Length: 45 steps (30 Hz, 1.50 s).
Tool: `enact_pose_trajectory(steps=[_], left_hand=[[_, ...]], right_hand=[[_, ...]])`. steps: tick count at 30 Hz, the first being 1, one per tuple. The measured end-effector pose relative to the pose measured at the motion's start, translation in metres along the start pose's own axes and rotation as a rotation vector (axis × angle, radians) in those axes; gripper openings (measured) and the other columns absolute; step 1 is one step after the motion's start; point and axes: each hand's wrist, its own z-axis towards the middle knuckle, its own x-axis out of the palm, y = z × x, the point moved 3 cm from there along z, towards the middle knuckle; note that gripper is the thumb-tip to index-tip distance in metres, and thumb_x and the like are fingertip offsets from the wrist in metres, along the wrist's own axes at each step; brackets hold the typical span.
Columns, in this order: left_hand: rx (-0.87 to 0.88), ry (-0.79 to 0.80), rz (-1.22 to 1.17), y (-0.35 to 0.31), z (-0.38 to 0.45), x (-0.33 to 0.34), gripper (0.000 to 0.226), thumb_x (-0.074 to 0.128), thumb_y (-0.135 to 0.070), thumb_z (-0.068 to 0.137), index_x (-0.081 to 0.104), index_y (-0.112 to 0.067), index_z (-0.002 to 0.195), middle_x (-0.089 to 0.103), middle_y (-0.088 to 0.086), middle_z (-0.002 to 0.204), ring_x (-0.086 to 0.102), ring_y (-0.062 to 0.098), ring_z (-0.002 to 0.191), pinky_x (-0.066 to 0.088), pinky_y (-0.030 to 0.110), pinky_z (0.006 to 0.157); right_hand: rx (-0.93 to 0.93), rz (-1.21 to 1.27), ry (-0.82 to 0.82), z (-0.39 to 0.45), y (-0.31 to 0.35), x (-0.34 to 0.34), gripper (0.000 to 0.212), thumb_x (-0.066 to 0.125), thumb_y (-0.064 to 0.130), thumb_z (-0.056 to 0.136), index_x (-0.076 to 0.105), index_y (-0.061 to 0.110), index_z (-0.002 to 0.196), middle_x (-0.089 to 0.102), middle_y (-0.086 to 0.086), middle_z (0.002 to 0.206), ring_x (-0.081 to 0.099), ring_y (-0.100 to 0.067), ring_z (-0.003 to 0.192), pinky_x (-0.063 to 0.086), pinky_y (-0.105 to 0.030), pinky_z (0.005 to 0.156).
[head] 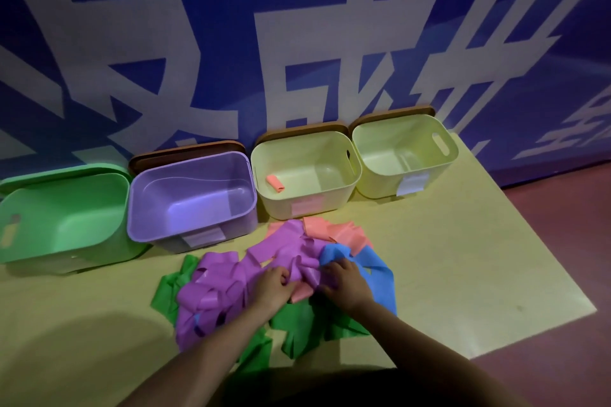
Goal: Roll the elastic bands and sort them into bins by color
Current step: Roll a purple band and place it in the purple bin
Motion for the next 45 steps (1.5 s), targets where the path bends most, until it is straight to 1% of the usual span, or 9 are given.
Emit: enact_pose_trajectory(steps=[5,10,16,20,23,28,31,38,45], left_hand=[[0.014,-0.024,0.169,0.001,0.005,0.004,0.024,0.064,-0.038,0.083,0.064,-0.015,0.077,0.050,0.004,0.085,0.057,0.024,0.087,0.036,0.031,0.067],[-0.061,-0.077,-0.235,0.009,0.009,-0.003,0.023,0.066,-0.013,0.079,0.055,-0.011,0.059,0.046,0.002,0.060,0.053,0.024,0.070,0.034,0.034,0.061],[-0.057,-0.204,-0.679,0.010,-0.005,-0.060,0.021,0.050,-0.010,0.093,0.057,-0.009,0.073,0.056,0.008,0.074,0.048,0.015,0.070,0.036,0.019,0.061],[-0.004,-0.219,-0.797,0.006,-0.017,-0.097,0.024,0.048,-0.016,0.097,0.060,-0.014,0.076,0.058,0.005,0.075,0.053,0.019,0.075,0.040,0.030,0.070],[0.055,-0.260,-0.918,0.000,-0.036,-0.119,0.023,0.047,-0.016,0.098,0.061,-0.013,0.080,0.060,0.003,0.074,0.058,0.012,0.070,0.044,0.022,0.063],[0.083,-0.348,-1.133,0.000,-0.054,-0.148,0.022,0.049,-0.014,0.096,0.062,-0.016,0.077,0.062,0.002,0.077,0.056,0.017,0.074,0.043,0.030,0.069],[0.080,-0.332,-1.226,0.000,-0.064,-0.160,0.021,0.051,-0.016,0.095,0.064,-0.017,0.079,0.064,0.001,0.076,0.058,0.017,0.074,0.046,0.033,0.071],[0.122,-0.155,-1.096,0.008,-0.082,-0.163,0.025,0.050,-0.016,0.097,0.060,-0.014,0.074,0.059,0.002,0.065,0.058,0.011,0.053,0.048,0.023,0.053],[0.090,-0.115,-0.724,0.014,-0.071,-0.163,0.017,0.054,-0.034,0.079,0.058,-0.018,0.076,0.056,0.000,0.072,0.050,0.020,0.072,0.040,0.038,0.071]], right_hand=[[0.005,-0.036,0.085,0.010,-0.001,-0.002,0.048,0.055,0.055,0.083,0.068,0.013,0.102,0.050,-0.009,0.121,0.047,-0.027,0.113,0.040,-0.029,0.090],[0.086,0.221,0.150,0.010,0.008,-0.024,0.032,0.060,0.032,0.089,0.043,0.021,0.064,0.048,0.006,0.064,0.050,-0.016,0.069,0.035,-0.027,0.058],[0.010,0.769,-0.050,0.001,0.041,-0.091,0.028,0.060,0.010,0.091,0.053,0.014,0.064,0.049,0.001,0.057,0.043,-0.012,0.052,0.036,-0.024,0.049],[-0.054,1.092,-0.120,-0.013,0.077,-0.122,0.022,0.055,0.009,0.092,0.063,0.012,0.071,0.057,0.004,0.058,0.050,-0.011,0.055,0.040,-0.024,0.055],[-0.116,1.320,-0.100,-0.031,0.104,-0.138,0.022,0.051,0.008,0.092,0.058,0.009,0.071,0.057,0.001,0.055,0.053,-0.009,0.049,0.043,-0.019,0.048],[-0.265,1.429,-0.010,-0.059,0.141,-0.154,0.032,0.037,0.005,0.098,0.047,0.009,0.068,0.050,0.006,0.045,0.048,-0.003,0.041,0.040,-0.015,0.044],[-0.277,1.365,-0.038,-0.068,0.152,-0.158,0.028,0.045,0.007,0.096,0.049,0.010,0.069,0.049,0.007,0.049,0.047,-0.004,0.044,0.040,-0.016,0.046],[-0.251,1.261,-0.051,-0.069,0.171,-0.146,0.011,0.059,0.019,0.074,0.054,0.012,0.067,0.037,-0.009,0.067,0.035,-0.016,0.061,0.028,-0.030,0.055],[-0.249,1.424,-0.100,-0.069,0.197,-0.149,0.024,0.047,0.005,0.090,0.048,0.011,0.067,0.038,-0.006,0.064,0.038,-0.012,0.054,0.033,-0.023,0.048]])
